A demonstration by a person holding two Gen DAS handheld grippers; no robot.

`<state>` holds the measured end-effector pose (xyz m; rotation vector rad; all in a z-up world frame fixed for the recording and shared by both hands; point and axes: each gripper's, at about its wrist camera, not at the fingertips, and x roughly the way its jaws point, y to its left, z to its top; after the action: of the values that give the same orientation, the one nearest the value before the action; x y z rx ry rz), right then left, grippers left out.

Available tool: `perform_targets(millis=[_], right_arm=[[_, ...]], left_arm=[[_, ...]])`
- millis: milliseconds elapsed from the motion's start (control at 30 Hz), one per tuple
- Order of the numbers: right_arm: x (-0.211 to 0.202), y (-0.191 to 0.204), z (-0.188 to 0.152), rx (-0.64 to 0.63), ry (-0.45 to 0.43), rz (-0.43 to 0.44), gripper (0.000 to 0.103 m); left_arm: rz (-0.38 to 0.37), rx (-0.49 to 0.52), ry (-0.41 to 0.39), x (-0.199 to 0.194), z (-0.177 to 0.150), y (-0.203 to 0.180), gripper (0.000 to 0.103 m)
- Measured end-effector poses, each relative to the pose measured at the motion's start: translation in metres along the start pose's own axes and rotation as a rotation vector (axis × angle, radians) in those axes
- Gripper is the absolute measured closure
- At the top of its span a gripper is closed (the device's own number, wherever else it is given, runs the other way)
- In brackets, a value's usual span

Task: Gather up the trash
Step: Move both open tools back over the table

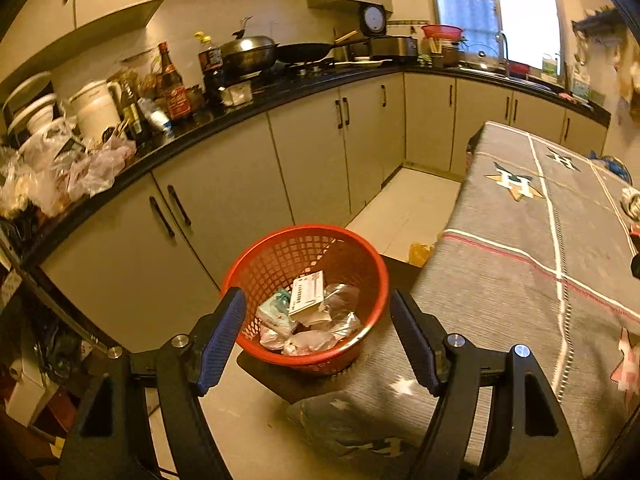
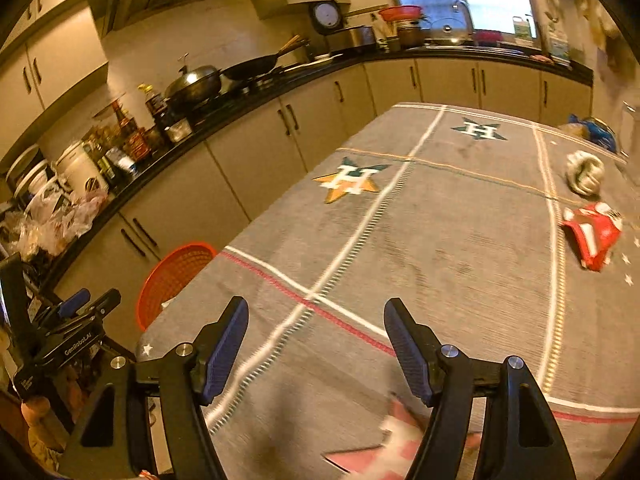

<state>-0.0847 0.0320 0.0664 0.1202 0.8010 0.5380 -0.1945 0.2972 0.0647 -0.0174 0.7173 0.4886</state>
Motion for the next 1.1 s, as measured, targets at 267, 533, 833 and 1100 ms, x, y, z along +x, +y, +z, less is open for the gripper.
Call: perform_targets(millis=[267,533,833,1100], right_arm=[[-0.031,-0.041,-0.006,0.047,-0.039,-0.048,0.028],[-0.056,-0.085,-0.016,0.091,-0.057,-0.115,0.027],[-0.092,-0.155,-0.023,0.207,-0.098,-0.25,0.026],[-0.083,-0.201,0.003,0.264,-0.113,-0.324,0.026]], left_arm=[[-0.006,0.056,-0.026,-0.017,-0.001,-0.027,0.029],[-0.03,0.107,-0.026,-0.025,-0.004,-0.053,0.029],[-0.098,0.14,0.023,-0.014,-0.008,-0.08,0.029],[-0.148,0.188,0.027,-0.011,-0.008,-0.106,0.029]])
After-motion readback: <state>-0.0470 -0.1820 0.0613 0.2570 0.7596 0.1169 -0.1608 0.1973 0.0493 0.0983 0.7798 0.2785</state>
